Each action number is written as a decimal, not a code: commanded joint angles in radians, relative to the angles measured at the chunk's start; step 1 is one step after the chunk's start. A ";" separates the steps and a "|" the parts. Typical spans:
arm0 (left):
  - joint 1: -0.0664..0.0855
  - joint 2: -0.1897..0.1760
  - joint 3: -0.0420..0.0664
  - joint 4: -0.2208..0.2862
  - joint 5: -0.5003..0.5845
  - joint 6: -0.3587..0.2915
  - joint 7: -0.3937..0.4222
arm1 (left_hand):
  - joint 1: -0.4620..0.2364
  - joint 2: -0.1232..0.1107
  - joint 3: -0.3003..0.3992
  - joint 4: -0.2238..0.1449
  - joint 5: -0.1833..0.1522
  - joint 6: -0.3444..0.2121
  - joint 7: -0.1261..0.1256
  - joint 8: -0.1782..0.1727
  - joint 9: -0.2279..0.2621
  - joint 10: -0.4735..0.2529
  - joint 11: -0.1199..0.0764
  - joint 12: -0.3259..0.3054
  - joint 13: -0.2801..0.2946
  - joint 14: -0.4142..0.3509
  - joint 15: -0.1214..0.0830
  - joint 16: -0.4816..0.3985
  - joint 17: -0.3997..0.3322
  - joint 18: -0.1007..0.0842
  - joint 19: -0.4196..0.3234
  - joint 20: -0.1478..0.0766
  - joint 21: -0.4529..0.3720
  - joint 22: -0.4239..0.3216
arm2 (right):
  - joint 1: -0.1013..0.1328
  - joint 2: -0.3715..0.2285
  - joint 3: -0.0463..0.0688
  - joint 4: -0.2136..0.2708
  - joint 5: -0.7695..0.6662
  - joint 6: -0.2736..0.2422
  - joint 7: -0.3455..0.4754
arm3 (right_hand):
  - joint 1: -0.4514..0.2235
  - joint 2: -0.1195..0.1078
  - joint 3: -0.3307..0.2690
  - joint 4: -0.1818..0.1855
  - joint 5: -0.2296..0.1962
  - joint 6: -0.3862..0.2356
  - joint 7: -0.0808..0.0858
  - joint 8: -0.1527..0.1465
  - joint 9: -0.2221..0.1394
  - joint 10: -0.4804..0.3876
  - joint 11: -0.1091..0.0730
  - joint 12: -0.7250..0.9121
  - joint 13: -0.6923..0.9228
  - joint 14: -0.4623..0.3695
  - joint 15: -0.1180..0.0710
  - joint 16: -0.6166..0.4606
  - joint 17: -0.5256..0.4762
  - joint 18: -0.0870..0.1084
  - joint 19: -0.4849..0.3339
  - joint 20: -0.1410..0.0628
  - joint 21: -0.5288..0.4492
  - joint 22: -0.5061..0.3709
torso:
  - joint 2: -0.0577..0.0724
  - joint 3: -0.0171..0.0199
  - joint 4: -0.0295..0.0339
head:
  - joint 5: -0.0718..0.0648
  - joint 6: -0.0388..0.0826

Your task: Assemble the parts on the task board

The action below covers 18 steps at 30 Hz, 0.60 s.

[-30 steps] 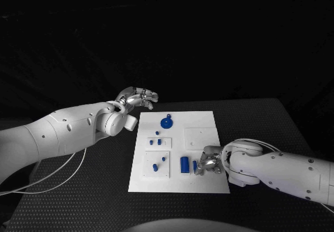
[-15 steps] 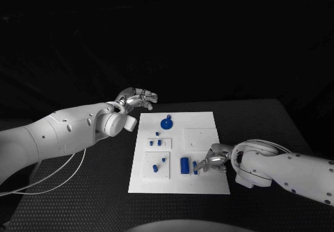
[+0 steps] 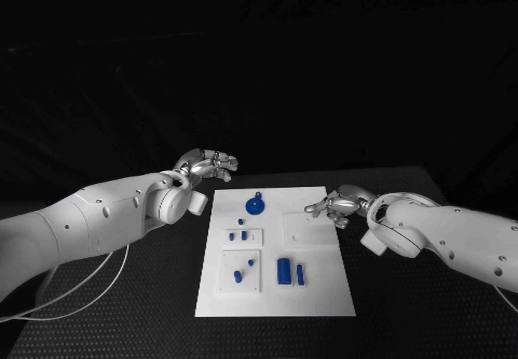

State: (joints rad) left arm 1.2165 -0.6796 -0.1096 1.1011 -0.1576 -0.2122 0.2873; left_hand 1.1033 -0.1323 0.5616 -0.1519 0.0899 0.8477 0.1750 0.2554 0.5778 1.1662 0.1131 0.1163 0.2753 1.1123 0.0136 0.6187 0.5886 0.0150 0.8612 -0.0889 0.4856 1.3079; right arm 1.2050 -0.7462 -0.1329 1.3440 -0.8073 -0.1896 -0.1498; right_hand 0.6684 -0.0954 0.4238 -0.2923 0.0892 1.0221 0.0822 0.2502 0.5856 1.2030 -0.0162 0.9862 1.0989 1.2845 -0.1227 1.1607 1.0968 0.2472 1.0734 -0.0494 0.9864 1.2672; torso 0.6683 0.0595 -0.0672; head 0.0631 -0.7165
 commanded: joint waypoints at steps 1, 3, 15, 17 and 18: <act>0.002 0.013 0.001 -0.029 0.032 0.032 0.040 | -0.007 0.006 0.002 0.001 0.004 0.006 -0.004 0.008 0.002 0.004 -0.001 0.006 0.001 -0.015 0.006 -0.020 -0.005 0.010 -0.003 0.008 -0.012 0.009 | 0.002 0.048 0.008 -0.117 0.234 -0.009 0.229 | 0.029 0.015 0.004 0.003 -0.003 -0.034 0.020 -0.012 0.000 -0.035 0.007 -0.022 -0.009 -0.030 0.009 -0.031 -0.015 0.012 -0.031 0.013 -0.025 -0.008 | -0.012 -0.0048 -0.0030 | -0.007 0.048; 0.006 0.013 0.001 -0.040 0.035 0.036 0.047 | -0.007 0.009 0.002 -0.002 0.003 0.010 -0.006 0.011 0.003 0.008 -0.002 0.008 0.002 -0.027 0.014 -0.042 -0.010 0.009 -0.014 0.015 -0.023 0.009 | 0.002 0.086 0.014 -0.196 0.297 0.005 0.266 | 0.044 0.017 0.018 0.007 -0.003 -0.051 0.032 -0.018 0.000 -0.097 0.020 -0.074 -0.039 -0.094 0.024 -0.095 -0.049 -0.001 -0.096 0.040 -0.078 -0.026 | -0.027 -0.0082 -0.0058 | -0.005 0.078; 0.037 0.038 0.004 -0.132 0.126 0.080 0.114 | -0.073 -0.005 -0.058 -0.022 0.046 -0.063 -0.032 -0.026 -0.021 -0.117 -0.006 -0.053 -0.042 -0.339 0.111 -0.289 -0.076 0.004 -0.185 0.113 -0.162 -0.020 | -0.021 0.218 0.116 -0.462 0.567 0.103 0.375 | 0.087 0.019 0.101 0.007 -0.011 -0.199 0.087 -0.066 -0.030 -0.323 0.172 -0.691 -0.667 -0.530 0.291 -0.728 -0.461 -0.136 -0.610 0.212 -0.528 -0.217 | -0.055 0.0058 -0.0068 | 0.010 0.210; 0.038 0.046 0.004 -0.143 0.136 0.085 0.119 | -0.078 -0.004 -0.066 -0.024 0.046 -0.082 -0.034 -0.034 -0.030 -0.161 -0.006 -0.052 -0.063 -0.352 0.113 -0.300 -0.076 0.001 -0.192 0.115 -0.178 -0.022 | -0.027 0.229 0.127 -0.486 0.578 0.095 0.390 | 0.089 0.023 0.085 0.009 -0.011 -0.224 0.076 -0.067 -0.040 -0.339 0.172 -0.770 -0.760 -0.559 0.297 -0.782 -0.520 -0.143 -0.651 0.227 -0.569 -0.235 | -0.056 0.0090 -0.0083 | 0.013 0.228; 0.037 0.050 0.004 -0.148 0.141 0.086 0.120 | -0.085 -0.007 -0.070 -0.022 0.038 -0.097 -0.038 -0.042 -0.034 -0.196 -0.007 -0.053 -0.076 -0.367 0.113 -0.309 -0.079 -0.003 -0.201 0.117 -0.188 -0.025 | -0.028 0.236 0.129 -0.497 0.582 0.095 0.393 | 0.089 0.025 0.079 0.008 -0.009 -0.230 0.072 -0.066 -0.043 -0.337 0.170 -0.790 -0.785 -0.564 0.295 -0.792 -0.537 -0.143 -0.658 0.230 -0.580 -0.240 | -0.057 0.0102 -0.0081 | 0.014 0.234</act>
State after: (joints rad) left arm 1.2540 -0.6373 -0.1059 0.9575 -0.0669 -0.1593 0.3662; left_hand 1.0302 -0.1398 0.4978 -0.1745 0.1320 0.7596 0.1397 0.2197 0.5471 0.9915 0.1065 0.0665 0.2076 0.7555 0.1260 0.3158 0.5120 0.0152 0.6679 0.0279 0.3040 1.2842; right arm 1.1812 -0.5162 -0.0046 0.8596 -0.3050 -0.1235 0.1733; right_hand 0.7522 -0.0752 0.5084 -0.2843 0.0746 0.7996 0.1554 0.1884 0.5447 0.8682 0.1540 0.2138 0.3357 0.7260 0.1723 0.3797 0.5735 0.1225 0.4241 0.1774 0.4157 1.0315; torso 0.6161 0.0637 -0.0753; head 0.0741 -0.5015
